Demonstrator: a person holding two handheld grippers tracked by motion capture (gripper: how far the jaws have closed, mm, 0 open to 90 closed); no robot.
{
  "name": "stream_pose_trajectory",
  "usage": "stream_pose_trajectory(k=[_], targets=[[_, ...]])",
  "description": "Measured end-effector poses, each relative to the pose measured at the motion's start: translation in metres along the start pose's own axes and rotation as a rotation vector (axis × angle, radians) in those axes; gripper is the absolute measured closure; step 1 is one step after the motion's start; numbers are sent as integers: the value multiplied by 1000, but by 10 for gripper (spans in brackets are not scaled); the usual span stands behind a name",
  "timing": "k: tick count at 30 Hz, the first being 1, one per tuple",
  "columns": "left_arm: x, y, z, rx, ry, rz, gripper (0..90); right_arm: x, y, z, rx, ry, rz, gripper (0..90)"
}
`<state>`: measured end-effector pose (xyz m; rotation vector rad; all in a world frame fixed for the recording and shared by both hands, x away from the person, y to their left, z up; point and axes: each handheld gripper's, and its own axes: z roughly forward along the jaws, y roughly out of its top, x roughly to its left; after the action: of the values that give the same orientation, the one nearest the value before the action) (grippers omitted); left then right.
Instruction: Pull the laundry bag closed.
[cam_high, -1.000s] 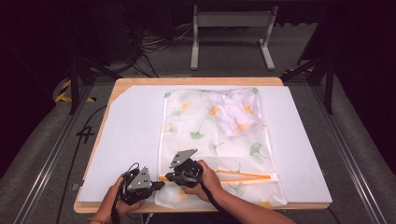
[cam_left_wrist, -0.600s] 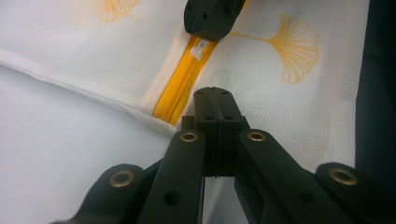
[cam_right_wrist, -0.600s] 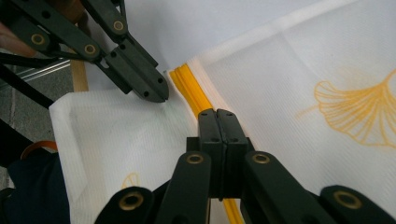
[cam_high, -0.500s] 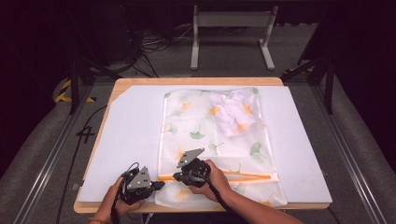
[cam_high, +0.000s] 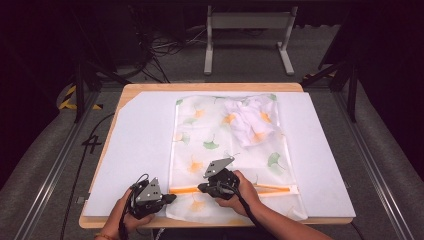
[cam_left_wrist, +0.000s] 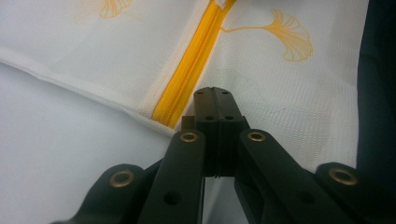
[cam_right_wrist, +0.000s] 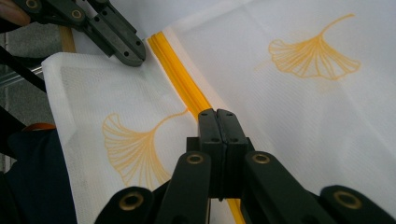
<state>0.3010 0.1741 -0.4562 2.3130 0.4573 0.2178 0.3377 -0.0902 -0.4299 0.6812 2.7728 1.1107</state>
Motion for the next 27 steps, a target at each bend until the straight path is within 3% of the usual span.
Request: stream_pose_trajectory(k=[27], targets=[[1,0,0,-6,-5,-11,900,-21,-33,-44,-21,-67,35,900]])
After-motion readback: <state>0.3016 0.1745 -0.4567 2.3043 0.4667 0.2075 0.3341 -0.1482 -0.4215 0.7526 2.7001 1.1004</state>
